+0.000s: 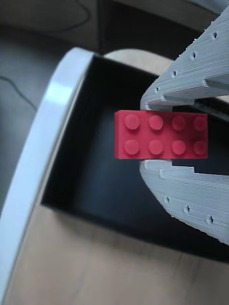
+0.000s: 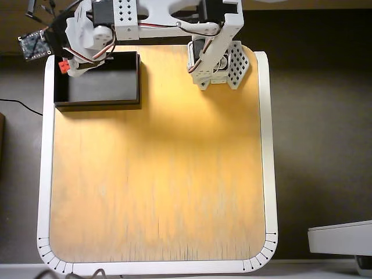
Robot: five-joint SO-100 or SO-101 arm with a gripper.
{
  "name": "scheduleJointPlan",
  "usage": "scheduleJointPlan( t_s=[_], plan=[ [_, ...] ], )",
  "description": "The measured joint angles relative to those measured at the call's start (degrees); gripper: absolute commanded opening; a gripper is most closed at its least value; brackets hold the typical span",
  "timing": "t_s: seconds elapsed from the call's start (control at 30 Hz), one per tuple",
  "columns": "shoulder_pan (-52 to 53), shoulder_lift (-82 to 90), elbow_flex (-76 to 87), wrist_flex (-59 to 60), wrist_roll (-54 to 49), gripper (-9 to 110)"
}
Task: Grasp a lego block and put it in the bin.
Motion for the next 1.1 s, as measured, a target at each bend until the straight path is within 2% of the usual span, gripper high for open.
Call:
scheduleJointPlan(
  t_s=[1.1],
  plan=[
    [-0.26,5.80,15.03,-0.53,1.67,0]
  ],
)
